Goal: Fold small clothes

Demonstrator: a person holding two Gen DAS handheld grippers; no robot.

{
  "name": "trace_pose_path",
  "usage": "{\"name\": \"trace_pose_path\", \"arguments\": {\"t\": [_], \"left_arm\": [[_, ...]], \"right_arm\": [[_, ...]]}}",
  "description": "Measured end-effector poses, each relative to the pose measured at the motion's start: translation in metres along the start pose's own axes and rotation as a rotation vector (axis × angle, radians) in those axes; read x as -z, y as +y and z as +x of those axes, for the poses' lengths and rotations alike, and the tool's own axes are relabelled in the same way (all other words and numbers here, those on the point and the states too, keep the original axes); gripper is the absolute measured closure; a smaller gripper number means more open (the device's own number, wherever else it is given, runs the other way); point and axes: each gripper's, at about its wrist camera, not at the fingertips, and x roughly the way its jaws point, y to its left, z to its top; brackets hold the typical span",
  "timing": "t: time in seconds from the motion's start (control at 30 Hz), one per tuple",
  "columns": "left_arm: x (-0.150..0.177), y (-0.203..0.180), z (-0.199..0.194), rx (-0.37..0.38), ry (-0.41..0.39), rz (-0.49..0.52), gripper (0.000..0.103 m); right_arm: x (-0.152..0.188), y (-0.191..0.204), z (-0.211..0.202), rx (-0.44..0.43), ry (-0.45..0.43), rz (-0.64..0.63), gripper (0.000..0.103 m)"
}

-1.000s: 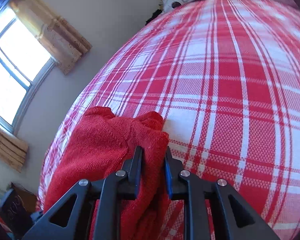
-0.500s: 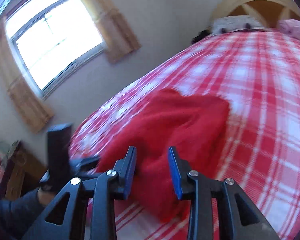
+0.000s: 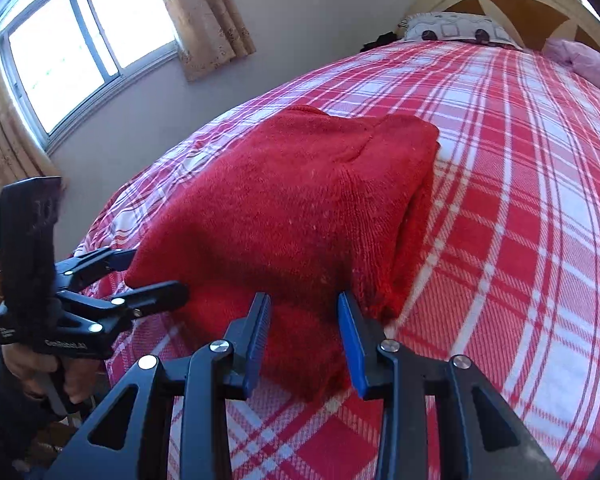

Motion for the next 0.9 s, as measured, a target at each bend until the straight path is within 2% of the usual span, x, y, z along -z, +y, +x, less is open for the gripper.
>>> {"name": "trace_pose_path", "arguments": {"t": [0.07,0.1,0.13,0.17,0.2,0.3,0.4,0.6,0.7,0.9], "left_arm": [[0.005,-0.002,-0.009,-0.010,-0.022,0.018,0.015],[0.009,-0.003,-0.015,-0.021,-0.031,0.029,0.015],[0.012,-0.004,-0.022,-0.026,-0.042,0.037,0.015],[0.014,-0.005,-0.027,-0.025,-0.052,0.040,0.015],[0.015,-0.006,-0.036,-0.021,-0.072,0.043,0.015],[0.014,-0.013,-0.064,-0.015,-0.138,0.060,0.005],[0.012,-0.023,-0.095,-0.015,-0.230,0.098,0.003],[0.004,-0.035,-0.137,0.028,-0.337,0.132,0.002],[0.002,-0.042,-0.152,0.041,-0.380,0.143,0.000],[0.004,-0.051,-0.166,0.044,-0.419,0.161,0.000]], "right_arm": [[0.010,0.004,-0.010,0.040,-0.026,0.025,0.066],[0.013,0.005,-0.014,0.075,-0.035,0.039,0.062],[0.017,0.009,-0.019,0.122,-0.029,0.055,0.047],[0.018,0.011,-0.022,0.145,-0.033,0.067,0.040],[0.020,0.014,-0.029,0.156,-0.047,0.075,0.040],[0.022,0.029,-0.056,0.186,-0.119,0.091,0.040],[0.023,0.053,-0.084,0.212,-0.211,0.068,0.040],[0.026,0.102,-0.146,0.296,-0.366,-0.038,0.035],[0.029,0.125,-0.169,0.338,-0.427,-0.101,0.030],[0.033,0.142,-0.190,0.361,-0.483,-0.147,0.029]]}}
